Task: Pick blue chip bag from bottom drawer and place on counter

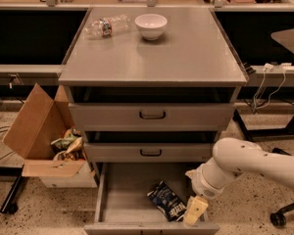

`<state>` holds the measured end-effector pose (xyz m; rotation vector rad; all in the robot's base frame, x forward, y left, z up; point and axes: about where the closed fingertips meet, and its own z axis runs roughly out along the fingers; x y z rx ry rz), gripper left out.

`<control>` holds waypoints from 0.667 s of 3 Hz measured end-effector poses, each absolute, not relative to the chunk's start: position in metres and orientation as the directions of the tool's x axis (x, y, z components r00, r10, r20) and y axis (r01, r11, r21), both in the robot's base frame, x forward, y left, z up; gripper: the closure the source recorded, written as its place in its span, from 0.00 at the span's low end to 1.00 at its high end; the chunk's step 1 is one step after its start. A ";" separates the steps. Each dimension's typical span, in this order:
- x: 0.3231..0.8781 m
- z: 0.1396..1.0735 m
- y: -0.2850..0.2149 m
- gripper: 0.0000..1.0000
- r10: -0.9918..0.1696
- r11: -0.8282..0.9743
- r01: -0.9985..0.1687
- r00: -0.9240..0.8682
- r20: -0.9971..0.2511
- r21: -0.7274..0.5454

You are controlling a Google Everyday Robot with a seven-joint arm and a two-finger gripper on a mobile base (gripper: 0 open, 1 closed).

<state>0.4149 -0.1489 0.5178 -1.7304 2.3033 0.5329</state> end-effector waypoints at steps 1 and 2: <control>0.416 0.512 -0.148 0.00 -0.878 0.241 -0.955 -0.290 -0.381 0.171; 0.450 0.449 -0.151 0.00 -0.875 0.215 -0.964 -0.261 -0.408 0.156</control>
Offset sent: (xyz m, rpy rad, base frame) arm 0.0521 0.0017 -0.1342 0.0670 0.0119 0.0381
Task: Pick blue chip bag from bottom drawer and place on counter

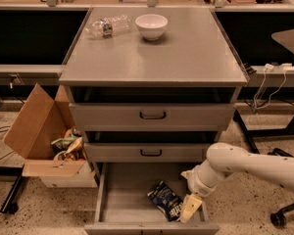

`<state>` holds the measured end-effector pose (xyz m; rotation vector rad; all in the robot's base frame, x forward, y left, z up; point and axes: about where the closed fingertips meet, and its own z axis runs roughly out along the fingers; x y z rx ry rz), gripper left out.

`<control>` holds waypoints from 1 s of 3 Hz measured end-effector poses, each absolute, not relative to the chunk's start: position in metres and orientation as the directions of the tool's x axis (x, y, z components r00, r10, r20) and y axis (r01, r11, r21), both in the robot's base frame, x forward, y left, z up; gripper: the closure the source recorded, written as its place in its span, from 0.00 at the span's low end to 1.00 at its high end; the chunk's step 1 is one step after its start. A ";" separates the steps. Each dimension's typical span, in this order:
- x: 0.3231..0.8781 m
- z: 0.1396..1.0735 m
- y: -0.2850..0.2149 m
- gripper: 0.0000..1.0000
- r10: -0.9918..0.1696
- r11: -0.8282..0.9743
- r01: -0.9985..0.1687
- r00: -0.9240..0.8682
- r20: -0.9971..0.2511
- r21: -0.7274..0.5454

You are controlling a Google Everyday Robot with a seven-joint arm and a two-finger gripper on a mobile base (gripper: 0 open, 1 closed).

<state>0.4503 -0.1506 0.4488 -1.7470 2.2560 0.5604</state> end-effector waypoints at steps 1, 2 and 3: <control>0.467 0.387 -0.150 0.00 -0.858 0.203 -0.960 -0.268 -0.437 0.191; 0.477 0.327 -0.152 0.00 -0.831 0.235 -0.943 -0.321 -0.455 0.236; 0.492 0.274 -0.153 0.00 -0.803 0.269 -0.927 -0.365 -0.471 0.261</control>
Offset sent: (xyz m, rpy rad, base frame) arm 0.0420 -0.0071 -0.1958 0.1202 0.1119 -0.0931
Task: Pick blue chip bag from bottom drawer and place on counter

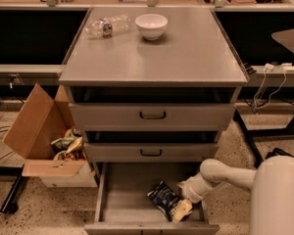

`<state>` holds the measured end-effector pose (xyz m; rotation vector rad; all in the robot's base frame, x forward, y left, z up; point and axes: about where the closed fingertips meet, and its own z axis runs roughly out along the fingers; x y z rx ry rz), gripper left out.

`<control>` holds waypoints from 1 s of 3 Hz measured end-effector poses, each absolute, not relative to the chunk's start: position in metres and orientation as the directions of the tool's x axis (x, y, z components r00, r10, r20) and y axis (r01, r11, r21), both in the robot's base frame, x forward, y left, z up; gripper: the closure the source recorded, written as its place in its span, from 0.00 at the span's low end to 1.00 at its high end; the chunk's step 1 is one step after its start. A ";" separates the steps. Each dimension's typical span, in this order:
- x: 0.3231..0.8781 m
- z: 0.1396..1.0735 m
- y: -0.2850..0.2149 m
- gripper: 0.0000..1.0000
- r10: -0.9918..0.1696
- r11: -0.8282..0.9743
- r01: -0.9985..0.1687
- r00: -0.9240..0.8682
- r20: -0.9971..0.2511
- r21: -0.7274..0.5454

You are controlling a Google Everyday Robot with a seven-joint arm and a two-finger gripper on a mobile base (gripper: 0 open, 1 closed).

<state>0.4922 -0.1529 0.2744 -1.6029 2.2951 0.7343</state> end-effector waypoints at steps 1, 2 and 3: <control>0.520 0.221 -0.154 0.00 -0.760 0.333 -0.899 -0.434 -0.484 0.284; 0.538 0.198 -0.150 0.00 -0.748 0.359 -0.887 -0.460 -0.479 0.291; 0.550 0.174 -0.142 0.00 -0.741 0.374 -0.873 -0.484 -0.465 0.312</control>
Offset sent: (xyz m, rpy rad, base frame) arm 0.0717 0.0052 -0.1009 0.0176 0.0258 -0.1462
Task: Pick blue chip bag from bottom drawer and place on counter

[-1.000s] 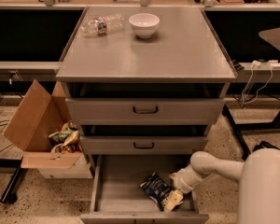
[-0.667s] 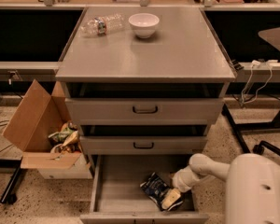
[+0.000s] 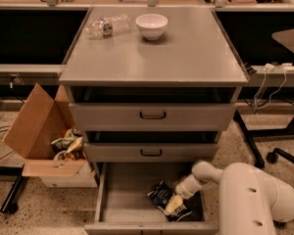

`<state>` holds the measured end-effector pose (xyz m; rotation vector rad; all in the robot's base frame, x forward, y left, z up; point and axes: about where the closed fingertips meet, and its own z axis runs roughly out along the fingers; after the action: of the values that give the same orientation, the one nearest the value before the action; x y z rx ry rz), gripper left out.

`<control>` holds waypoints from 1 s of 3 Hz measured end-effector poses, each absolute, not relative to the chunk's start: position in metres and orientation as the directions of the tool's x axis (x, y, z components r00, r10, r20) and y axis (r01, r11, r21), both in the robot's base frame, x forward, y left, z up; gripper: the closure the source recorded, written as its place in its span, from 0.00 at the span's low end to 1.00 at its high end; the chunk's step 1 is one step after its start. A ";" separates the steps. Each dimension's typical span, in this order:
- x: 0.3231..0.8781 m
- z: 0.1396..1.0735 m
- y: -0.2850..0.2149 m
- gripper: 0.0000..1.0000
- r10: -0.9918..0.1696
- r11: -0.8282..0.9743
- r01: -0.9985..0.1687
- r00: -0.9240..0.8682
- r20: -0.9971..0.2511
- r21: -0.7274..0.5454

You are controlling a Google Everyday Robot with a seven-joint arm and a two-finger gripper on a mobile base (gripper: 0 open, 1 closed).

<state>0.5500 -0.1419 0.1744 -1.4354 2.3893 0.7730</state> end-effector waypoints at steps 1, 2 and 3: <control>0.554 0.145 -0.136 0.04 -0.734 0.394 -0.853 -0.516 -0.441 0.343; 0.554 0.131 -0.133 0.27 -0.733 0.402 -0.845 -0.528 -0.428 0.354; 0.554 0.133 -0.131 0.58 -0.732 0.399 -0.848 -0.523 -0.436 0.348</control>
Offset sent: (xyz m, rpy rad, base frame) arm 0.0084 0.0091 -0.0558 -0.0238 0.0648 -0.0397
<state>0.5540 -0.1314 0.1332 -1.4028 2.4418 0.7990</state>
